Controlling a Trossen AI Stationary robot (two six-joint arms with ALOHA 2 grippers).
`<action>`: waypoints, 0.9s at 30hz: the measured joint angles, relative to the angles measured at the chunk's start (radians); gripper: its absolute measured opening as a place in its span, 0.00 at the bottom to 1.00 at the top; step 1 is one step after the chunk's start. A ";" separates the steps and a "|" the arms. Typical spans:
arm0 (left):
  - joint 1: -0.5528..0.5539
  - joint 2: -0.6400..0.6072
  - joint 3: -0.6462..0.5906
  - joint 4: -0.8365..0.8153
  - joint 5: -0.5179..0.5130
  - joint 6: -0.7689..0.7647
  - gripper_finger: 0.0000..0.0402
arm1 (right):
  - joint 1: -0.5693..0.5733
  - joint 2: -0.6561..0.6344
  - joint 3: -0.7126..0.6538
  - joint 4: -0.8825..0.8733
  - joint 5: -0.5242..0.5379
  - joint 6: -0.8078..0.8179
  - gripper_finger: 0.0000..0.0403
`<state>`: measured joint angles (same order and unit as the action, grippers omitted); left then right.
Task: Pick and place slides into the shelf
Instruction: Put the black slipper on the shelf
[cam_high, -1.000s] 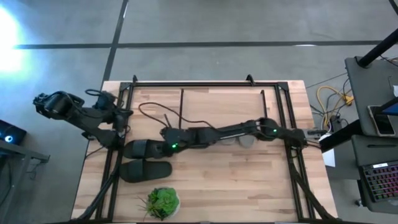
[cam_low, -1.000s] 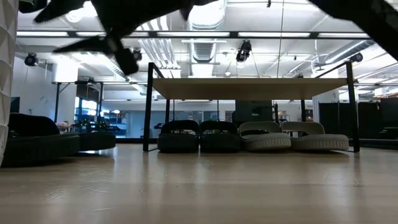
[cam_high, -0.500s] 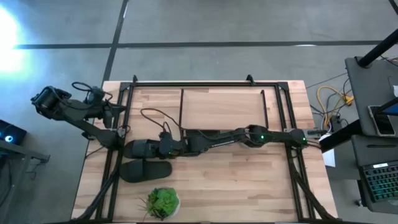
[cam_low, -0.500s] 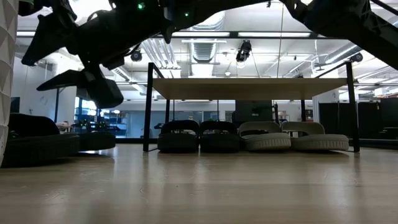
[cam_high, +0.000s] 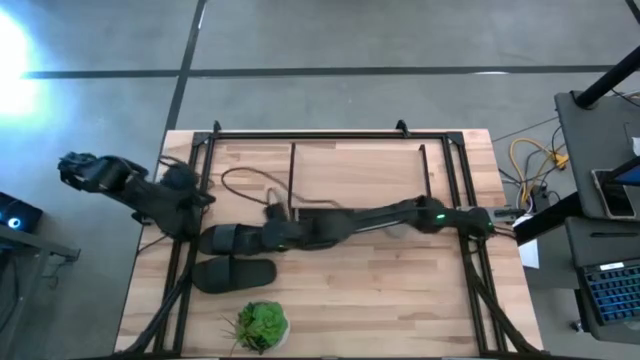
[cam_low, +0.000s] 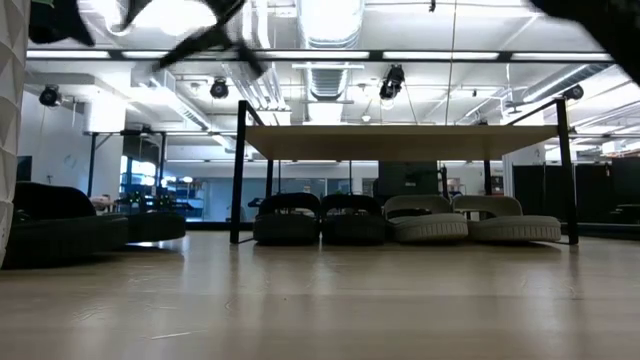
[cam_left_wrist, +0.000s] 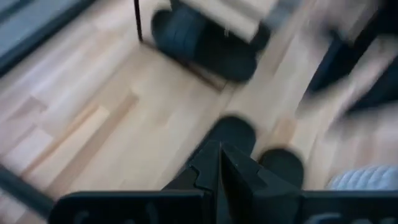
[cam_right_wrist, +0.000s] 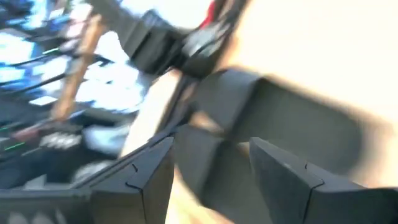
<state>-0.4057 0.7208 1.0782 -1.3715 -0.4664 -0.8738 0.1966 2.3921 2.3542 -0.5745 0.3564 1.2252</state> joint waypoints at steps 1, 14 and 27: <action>0.000 -0.001 -0.014 -0.015 0.016 -0.003 0.00 | 0.012 -0.042 0.004 -0.112 0.059 0.016 0.49; 0.000 0.335 0.029 -0.039 0.075 -0.190 0.00 | 0.123 -0.239 0.001 -0.902 0.311 0.352 0.49; 0.009 0.713 0.217 -0.202 0.545 0.210 0.00 | 0.181 -0.310 -0.004 -0.997 0.153 -0.026 0.49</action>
<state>-0.3965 1.4336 1.2954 -1.5733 0.0782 -0.6640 0.3776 2.0818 2.3505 -1.5711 0.5099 1.1994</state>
